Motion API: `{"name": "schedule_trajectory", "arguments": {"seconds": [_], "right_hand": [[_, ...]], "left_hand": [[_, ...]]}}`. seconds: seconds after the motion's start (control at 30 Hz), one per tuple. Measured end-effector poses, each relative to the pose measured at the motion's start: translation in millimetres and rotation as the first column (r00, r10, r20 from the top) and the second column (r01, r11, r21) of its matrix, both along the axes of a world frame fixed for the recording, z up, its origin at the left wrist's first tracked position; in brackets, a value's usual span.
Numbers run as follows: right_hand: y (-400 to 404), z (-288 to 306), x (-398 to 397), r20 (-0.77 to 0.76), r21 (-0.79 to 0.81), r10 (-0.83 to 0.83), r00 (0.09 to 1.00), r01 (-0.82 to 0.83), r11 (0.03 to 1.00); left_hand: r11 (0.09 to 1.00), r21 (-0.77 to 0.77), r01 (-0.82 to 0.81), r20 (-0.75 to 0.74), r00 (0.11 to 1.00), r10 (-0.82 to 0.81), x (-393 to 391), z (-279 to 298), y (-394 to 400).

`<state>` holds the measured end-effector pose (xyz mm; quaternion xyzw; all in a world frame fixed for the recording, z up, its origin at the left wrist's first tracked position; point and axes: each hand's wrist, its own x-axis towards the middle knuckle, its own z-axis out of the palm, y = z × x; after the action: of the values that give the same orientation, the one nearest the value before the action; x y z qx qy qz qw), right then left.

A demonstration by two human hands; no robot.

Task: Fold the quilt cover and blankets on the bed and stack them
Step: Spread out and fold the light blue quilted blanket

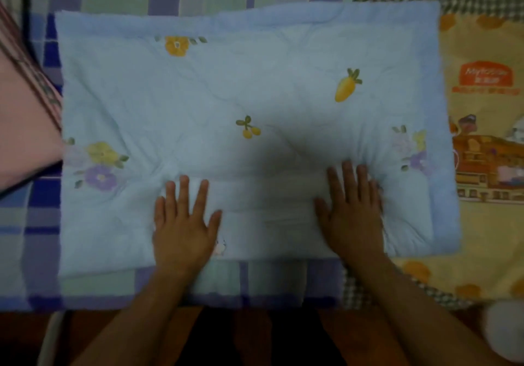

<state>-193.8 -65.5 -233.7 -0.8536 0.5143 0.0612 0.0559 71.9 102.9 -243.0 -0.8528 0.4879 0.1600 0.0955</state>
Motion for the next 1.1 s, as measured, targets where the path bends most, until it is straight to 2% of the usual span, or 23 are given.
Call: {"name": "schedule_trajectory", "arguments": {"seconds": [0.13,0.2,0.27,0.33,0.4,0.47,0.53,0.6,0.67,0.73,0.8,0.87,0.9,0.93,1.0,1.07,1.1], "right_hand": [[-10.5,6.6,3.4,-0.043,-0.030,-0.047,0.998,0.046,0.999],[3.4,19.3,26.0,0.009,-0.096,-0.108,0.994,0.108,0.990],[22.5,28.2,42.7,0.034,-0.100,-0.015,0.999,0.019,0.995],[25.8,28.8,30.2,-0.021,-0.096,0.039,0.999,-0.040,0.995],[6.4,25.0,-10.9,-0.093,-0.093,-0.103,0.990,0.094,0.991],[-11.4,25.3,-47.1,-0.158,-0.030,-0.253,0.955,0.251,0.967],[-20.1,31.2,-41.4,-0.152,-0.037,-0.330,0.932,0.329,0.944],[-21.6,39.2,-0.9,-0.069,-0.085,-0.373,0.925,0.367,0.926],[-17.1,45.6,55.9,0.041,-0.100,-0.264,0.964,0.266,0.959],[-7.1,45.1,117.0,0.134,-0.108,-0.066,0.989,0.081,0.991],[-4.1,39.2,167.8,0.173,-0.100,0.145,0.974,-0.130,0.987],[-24.1,18.2,181.9,0.122,-0.102,0.357,0.926,-0.347,0.932],[-44.3,5.5,175.9,0.073,-0.105,0.394,0.916,-0.385,0.917],[-68.8,-5.9,164.3,0.023,-0.101,0.371,0.928,-0.367,0.925],[-113.9,-18.8,144.3,-0.037,-0.100,0.227,0.973,-0.230,0.968],[-137.1,-13.4,156.8,0.044,-0.053,0.100,0.994,-0.098,0.994],[-138.2,-4.0,173.7,0.172,-0.016,0.061,0.983,-0.059,0.998]], "left_hand": [[0.998,0.037,-0.044,0.040,0.998,0.042,67.4,9.4,37.4],[0.999,-0.005,-0.054,0.046,0.997,0.055,68.7,24.3,47.7],[0.999,-0.032,0.006,0.041,0.999,-0.005,64.1,29.5,63.0],[0.999,-0.003,-0.052,0.033,0.998,0.052,73.9,26.5,83.0],[0.978,0.049,-0.203,0.005,0.979,0.203,96.3,19.3,101.0],[0.970,0.104,-0.219,-0.022,0.975,0.222,117.3,13.6,111.1],[0.972,0.114,-0.205,-0.054,0.976,0.212,125.6,15.2,106.8],[0.975,0.027,-0.219,-0.045,0.974,0.220,118.2,24.3,85.7],[0.982,-0.095,-0.163,-0.023,0.987,0.162,101.5,35.5,52.5],[0.979,-0.205,-0.002,-0.028,1.000,-0.004,82.2,45.3,13.5],[0.958,-0.265,0.107,-0.036,0.992,-0.121,74.0,36.9,-15.7],[0.971,-0.221,0.085,-0.031,0.995,-0.094,86.3,12.4,-25.5],[0.980,-0.194,0.033,-0.021,0.999,-0.037,98.5,-0.2,-23.5],[0.986,-0.168,-0.017,-0.005,1.000,0.016,112.0,-10.7,-18.7],[0.991,-0.124,-0.052,0.030,0.998,0.056,133.0,-19.3,-7.9],[0.993,-0.106,-0.043,0.047,0.998,0.048,141.0,-12.9,-6.2],[0.993,-0.117,-0.034,0.055,0.998,0.040,140.7,-7.2,-6.9]]}}
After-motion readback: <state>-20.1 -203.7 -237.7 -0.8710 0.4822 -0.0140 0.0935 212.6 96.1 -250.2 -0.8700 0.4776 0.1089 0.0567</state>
